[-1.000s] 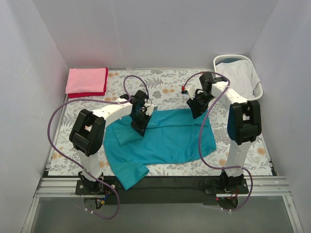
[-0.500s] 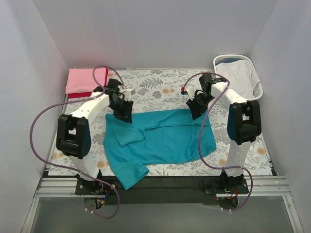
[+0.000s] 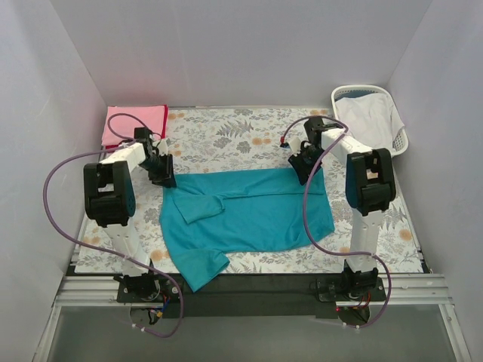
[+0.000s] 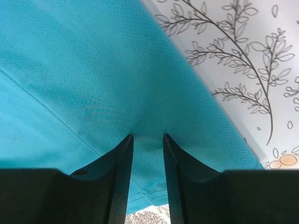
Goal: Fold and stack the t-shirts
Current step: Fold the tshirt
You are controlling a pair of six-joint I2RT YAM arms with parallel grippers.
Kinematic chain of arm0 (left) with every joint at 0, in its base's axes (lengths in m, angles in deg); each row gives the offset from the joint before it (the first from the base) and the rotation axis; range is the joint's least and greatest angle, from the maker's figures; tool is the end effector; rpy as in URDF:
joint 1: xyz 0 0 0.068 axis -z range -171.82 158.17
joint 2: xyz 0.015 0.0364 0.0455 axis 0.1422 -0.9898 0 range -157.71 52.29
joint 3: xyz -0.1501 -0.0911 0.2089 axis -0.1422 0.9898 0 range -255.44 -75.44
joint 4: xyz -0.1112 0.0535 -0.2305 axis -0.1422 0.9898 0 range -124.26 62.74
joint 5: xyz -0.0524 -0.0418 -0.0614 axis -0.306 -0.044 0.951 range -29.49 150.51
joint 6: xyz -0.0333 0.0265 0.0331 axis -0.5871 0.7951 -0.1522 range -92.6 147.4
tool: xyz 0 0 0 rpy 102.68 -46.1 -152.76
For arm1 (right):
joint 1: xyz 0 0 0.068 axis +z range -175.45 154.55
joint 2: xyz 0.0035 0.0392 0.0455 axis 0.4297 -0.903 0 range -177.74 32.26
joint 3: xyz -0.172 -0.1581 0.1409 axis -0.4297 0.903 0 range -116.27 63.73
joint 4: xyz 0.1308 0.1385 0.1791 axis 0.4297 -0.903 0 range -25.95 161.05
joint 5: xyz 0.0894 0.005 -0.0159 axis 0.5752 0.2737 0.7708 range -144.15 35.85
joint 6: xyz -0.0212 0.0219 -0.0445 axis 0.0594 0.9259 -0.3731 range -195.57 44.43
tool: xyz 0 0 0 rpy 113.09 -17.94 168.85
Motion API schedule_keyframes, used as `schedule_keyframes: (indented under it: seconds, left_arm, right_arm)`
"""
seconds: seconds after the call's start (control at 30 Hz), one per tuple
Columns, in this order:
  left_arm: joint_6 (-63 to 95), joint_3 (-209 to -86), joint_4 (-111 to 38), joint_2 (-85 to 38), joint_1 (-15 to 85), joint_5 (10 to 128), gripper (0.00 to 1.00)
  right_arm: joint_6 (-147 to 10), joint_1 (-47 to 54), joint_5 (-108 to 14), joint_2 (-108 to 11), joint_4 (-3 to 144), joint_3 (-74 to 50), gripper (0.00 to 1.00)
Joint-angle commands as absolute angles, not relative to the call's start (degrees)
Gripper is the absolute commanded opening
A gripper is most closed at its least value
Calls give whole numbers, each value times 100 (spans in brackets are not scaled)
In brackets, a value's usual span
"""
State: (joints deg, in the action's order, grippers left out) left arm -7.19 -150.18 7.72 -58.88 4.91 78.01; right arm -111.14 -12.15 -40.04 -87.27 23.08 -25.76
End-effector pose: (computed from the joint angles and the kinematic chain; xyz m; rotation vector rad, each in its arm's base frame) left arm 0.3698 0.0103 0.1569 -0.9241 2.8387 -0.5242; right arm 0.4017 0.1039 0.1664 -1.2233 2.6024 0.2907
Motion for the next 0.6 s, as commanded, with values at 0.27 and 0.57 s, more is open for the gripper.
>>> schedule_keyframes:
  seconds: [0.27, 0.57]
  left_arm:
    - [-653, -17772, 933, -8112, 343, 7606, 29]
    - [-241, -18892, 1874, -7464, 343, 8765, 41]
  right_arm:
    - [-10879, -1402, -4958, -10054, 2737, -4267, 48]
    - [-11309, -1394, -3772, -8563, 2122, -4201, 72]
